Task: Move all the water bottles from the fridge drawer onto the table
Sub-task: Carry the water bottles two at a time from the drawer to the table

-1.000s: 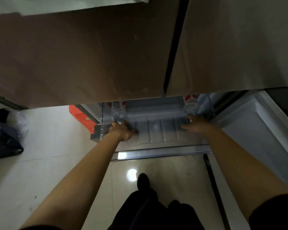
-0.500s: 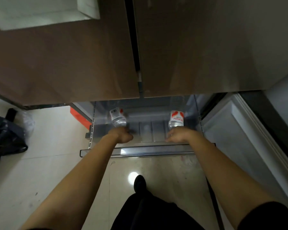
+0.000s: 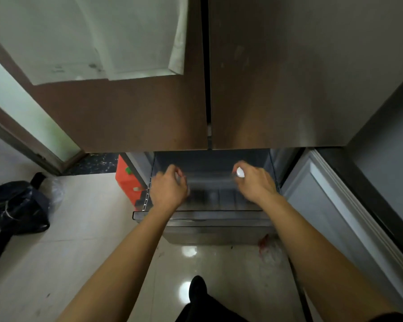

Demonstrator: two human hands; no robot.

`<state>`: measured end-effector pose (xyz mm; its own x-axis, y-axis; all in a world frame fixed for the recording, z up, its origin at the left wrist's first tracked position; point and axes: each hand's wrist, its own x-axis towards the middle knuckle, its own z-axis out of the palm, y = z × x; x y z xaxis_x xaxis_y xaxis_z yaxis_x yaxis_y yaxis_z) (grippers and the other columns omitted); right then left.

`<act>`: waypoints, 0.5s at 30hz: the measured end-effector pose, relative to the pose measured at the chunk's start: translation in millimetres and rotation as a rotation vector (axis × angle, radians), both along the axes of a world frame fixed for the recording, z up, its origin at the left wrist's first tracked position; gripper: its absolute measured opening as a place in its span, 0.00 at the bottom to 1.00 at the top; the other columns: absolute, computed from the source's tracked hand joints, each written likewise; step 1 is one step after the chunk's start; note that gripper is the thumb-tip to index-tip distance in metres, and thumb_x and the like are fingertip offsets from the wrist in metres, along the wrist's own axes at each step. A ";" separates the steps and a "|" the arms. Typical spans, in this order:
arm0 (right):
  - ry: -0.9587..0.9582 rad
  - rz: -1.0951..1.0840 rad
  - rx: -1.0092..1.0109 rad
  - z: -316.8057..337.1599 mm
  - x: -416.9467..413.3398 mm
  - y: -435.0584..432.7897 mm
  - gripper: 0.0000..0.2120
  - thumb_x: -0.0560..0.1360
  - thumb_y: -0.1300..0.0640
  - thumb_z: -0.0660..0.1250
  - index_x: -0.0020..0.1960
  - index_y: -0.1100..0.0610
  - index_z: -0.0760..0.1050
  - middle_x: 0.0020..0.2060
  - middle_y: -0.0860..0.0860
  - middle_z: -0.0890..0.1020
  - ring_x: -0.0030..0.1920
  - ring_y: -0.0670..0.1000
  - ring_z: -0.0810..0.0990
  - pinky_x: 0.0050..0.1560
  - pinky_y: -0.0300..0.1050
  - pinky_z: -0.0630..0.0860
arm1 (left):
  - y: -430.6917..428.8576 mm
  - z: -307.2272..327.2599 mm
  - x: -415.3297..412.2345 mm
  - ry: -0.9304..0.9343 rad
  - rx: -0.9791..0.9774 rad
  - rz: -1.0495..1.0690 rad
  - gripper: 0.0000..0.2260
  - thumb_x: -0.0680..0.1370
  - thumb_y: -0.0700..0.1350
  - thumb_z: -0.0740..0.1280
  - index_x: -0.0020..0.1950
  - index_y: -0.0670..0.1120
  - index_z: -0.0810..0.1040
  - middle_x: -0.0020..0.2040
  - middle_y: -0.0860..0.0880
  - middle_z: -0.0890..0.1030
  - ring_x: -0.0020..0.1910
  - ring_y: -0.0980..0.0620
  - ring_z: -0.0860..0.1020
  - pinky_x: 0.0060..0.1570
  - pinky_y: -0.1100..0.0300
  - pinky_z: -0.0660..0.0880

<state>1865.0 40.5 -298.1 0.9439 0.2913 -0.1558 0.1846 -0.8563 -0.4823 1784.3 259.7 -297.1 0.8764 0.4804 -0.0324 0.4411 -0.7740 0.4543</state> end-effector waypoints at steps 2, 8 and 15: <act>0.047 -0.002 0.003 8.8 -3.5 -3.2 0.08 0.79 0.52 0.62 0.57 0.44 0.73 0.51 0.55 0.82 0.45 0.58 0.75 0.41 0.46 0.69 | 5.3 3.5 -3.6 -0.023 -0.034 0.024 0.08 0.80 0.49 0.65 0.57 0.48 0.75 0.53 0.42 0.81 0.54 0.40 0.77 0.54 0.46 0.77; 0.068 -0.090 0.098 2.8 -22.2 -2.6 0.13 0.78 0.49 0.64 0.62 0.45 0.71 0.52 0.55 0.82 0.48 0.60 0.78 0.43 0.48 0.73 | -7.8 -6.7 -15.3 -0.072 -0.152 0.024 0.17 0.78 0.49 0.70 0.63 0.45 0.74 0.59 0.43 0.77 0.59 0.41 0.75 0.57 0.46 0.75; -0.005 -0.376 0.193 -20.4 -23.0 -9.3 0.28 0.71 0.46 0.75 0.68 0.49 0.70 0.61 0.57 0.72 0.61 0.62 0.75 0.53 0.50 0.74 | -5.8 -33.9 -26.9 -0.038 -0.379 0.097 0.24 0.77 0.54 0.70 0.69 0.48 0.70 0.67 0.40 0.67 0.70 0.39 0.65 0.66 0.45 0.69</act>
<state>1842.0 31.1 -318.4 0.9906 -0.0502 -0.1271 -0.1205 -0.7587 -0.6402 1757.4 254.0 -331.0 0.8318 0.5211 -0.1914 0.4809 -0.5041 0.7173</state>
